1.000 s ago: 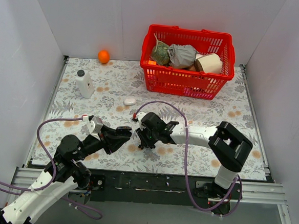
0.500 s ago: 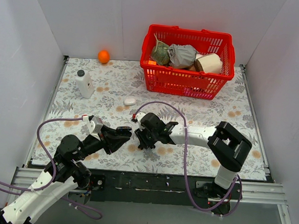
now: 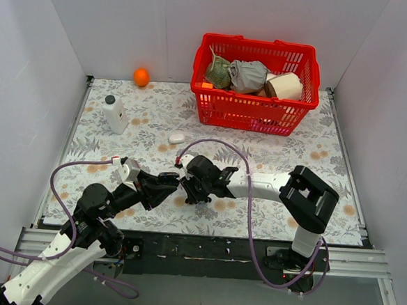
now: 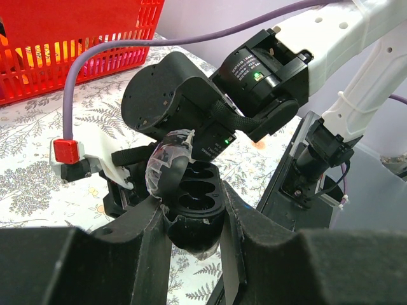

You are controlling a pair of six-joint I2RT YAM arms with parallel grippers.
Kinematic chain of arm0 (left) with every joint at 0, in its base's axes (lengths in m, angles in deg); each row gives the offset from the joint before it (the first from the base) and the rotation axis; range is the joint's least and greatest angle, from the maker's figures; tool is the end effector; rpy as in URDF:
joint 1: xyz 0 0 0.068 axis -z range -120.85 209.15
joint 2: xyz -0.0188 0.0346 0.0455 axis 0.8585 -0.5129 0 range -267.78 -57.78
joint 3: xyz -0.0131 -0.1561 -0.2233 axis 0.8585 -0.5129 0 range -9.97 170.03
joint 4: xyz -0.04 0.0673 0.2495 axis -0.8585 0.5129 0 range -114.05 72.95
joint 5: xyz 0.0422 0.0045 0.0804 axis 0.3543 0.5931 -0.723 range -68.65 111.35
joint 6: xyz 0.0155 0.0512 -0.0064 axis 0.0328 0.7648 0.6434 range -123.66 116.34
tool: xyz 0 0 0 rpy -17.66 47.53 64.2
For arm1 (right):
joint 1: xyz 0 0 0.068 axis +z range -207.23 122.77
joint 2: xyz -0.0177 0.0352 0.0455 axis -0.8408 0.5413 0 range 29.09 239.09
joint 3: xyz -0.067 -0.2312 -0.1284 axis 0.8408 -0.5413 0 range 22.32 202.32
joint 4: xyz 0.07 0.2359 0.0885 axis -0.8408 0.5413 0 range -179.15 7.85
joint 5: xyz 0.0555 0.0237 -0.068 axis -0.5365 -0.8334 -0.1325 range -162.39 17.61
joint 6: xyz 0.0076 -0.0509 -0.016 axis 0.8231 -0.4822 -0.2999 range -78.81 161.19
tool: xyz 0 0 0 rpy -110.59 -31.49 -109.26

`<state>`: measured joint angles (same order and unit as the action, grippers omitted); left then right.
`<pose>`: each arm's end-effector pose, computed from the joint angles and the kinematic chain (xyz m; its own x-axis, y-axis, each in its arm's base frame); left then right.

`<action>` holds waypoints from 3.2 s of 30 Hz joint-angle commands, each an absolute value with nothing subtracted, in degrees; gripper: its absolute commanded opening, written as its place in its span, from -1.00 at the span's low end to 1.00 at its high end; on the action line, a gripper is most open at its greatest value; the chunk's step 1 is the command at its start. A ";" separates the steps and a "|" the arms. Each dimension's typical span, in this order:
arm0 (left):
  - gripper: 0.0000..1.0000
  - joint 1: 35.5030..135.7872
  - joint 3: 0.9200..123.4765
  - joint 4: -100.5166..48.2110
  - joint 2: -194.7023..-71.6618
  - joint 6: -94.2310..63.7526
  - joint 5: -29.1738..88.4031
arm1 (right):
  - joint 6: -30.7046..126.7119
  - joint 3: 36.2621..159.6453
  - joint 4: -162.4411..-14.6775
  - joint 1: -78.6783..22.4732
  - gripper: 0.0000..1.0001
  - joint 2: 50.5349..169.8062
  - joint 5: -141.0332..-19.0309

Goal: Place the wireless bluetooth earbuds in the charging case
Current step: Pick up the earbud from the center of the board.

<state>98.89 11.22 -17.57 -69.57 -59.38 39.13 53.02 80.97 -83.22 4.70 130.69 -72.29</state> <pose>0.0710 -0.0731 0.2721 -0.6748 -0.4621 -0.5754 0.5073 0.2758 -0.8164 0.1719 0.3224 0.1666 -0.5279 -0.5539 -0.6438 -0.7904 0.5979 0.1336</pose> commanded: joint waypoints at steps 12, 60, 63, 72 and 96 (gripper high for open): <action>-1.00 98.70 12.97 -17.37 -69.29 -58.85 39.63 | 55.60 82.09 -81.77 6.84 -0.97 132.63 -73.71; -1.00 98.70 13.06 -17.37 -70.26 -58.94 39.28 | 53.85 78.22 -83.18 -3.97 -0.20 125.77 -73.60; -1.00 98.70 13.06 -17.37 -70.61 -58.85 39.46 | 53.76 78.22 -82.92 -3.88 -0.18 126.03 -73.97; -1.00 98.70 13.06 -17.46 -70.52 -58.86 39.72 | 53.85 78.04 -82.92 -3.53 -0.16 127.35 -73.89; -1.00 98.78 12.97 -17.46 -70.52 -59.03 39.81 | 53.49 78.92 -82.39 -3.53 -0.31 130.52 -74.50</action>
